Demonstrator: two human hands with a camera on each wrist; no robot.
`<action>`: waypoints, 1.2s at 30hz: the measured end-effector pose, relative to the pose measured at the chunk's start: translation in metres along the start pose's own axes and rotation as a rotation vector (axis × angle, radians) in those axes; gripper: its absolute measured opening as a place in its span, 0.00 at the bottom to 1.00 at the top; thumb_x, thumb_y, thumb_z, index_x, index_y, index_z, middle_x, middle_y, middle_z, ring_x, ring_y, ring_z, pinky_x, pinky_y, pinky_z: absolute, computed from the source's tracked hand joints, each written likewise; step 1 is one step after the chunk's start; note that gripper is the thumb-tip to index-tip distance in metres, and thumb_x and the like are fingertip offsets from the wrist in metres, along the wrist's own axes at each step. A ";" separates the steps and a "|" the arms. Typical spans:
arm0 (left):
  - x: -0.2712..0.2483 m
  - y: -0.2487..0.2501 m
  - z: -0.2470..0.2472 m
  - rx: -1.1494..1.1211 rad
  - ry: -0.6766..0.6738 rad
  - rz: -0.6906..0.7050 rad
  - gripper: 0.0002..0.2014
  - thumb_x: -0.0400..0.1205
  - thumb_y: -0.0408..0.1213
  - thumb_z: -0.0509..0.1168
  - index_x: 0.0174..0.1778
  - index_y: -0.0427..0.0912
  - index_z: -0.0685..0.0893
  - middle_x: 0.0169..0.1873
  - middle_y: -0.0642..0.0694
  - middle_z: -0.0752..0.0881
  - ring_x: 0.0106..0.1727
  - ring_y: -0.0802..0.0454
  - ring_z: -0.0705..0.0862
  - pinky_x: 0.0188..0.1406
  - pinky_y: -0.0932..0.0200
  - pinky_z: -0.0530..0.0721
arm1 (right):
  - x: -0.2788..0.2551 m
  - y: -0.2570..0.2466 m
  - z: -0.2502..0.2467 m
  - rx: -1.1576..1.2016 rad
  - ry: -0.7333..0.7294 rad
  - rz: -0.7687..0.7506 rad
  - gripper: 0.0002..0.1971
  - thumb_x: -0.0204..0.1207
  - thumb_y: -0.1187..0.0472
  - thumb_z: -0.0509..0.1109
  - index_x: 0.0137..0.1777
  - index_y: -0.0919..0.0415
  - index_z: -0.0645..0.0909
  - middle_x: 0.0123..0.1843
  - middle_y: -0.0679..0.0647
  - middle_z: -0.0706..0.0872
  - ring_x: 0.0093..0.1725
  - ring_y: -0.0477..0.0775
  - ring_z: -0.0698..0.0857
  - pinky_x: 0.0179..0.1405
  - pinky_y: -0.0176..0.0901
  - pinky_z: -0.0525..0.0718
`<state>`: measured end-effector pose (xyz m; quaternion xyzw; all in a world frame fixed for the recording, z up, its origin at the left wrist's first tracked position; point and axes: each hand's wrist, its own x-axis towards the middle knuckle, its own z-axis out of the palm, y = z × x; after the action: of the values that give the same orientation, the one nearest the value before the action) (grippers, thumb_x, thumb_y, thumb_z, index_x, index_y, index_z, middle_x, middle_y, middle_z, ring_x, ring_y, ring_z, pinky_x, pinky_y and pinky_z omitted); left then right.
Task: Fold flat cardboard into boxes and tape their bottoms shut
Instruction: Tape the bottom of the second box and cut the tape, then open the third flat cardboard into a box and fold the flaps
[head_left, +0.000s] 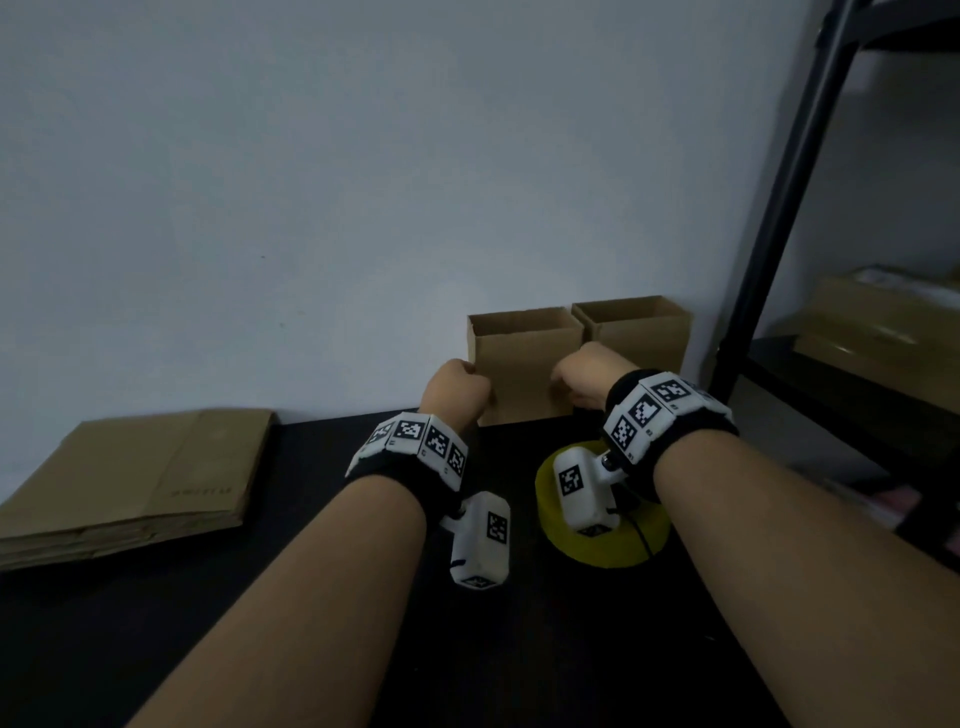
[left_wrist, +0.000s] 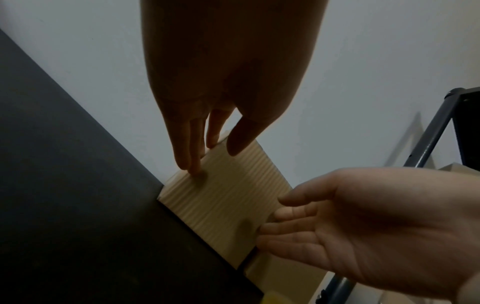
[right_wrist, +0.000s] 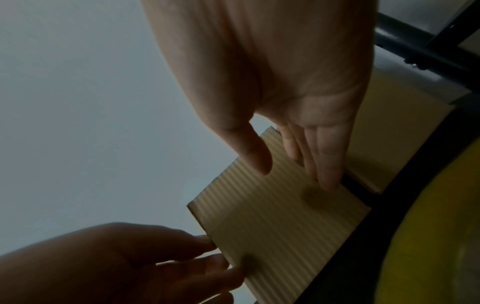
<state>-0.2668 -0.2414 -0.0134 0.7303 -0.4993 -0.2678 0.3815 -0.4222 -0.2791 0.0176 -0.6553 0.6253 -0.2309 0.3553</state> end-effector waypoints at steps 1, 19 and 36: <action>0.000 0.001 0.001 -0.003 -0.006 0.000 0.23 0.77 0.31 0.64 0.69 0.35 0.77 0.59 0.37 0.85 0.60 0.42 0.84 0.62 0.46 0.83 | 0.000 0.000 0.000 -0.011 -0.005 -0.004 0.21 0.83 0.68 0.59 0.75 0.74 0.71 0.75 0.68 0.75 0.74 0.65 0.75 0.73 0.54 0.75; -0.030 -0.014 -0.062 0.011 0.038 0.021 0.27 0.81 0.28 0.59 0.78 0.37 0.69 0.69 0.33 0.79 0.69 0.39 0.79 0.69 0.43 0.78 | -0.039 -0.045 0.028 0.025 -0.003 -0.043 0.17 0.82 0.63 0.66 0.66 0.73 0.78 0.62 0.68 0.84 0.63 0.65 0.84 0.67 0.58 0.81; -0.105 -0.127 -0.230 0.224 0.399 -0.104 0.20 0.81 0.26 0.53 0.66 0.36 0.81 0.62 0.35 0.83 0.61 0.36 0.82 0.61 0.47 0.82 | -0.126 -0.123 0.166 -0.039 -0.209 -0.285 0.15 0.80 0.64 0.66 0.63 0.71 0.80 0.51 0.62 0.80 0.51 0.61 0.83 0.62 0.57 0.84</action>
<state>-0.0605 -0.0502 0.0132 0.8312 -0.4026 -0.0804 0.3749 -0.2317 -0.1301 0.0220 -0.7644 0.4902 -0.1974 0.3694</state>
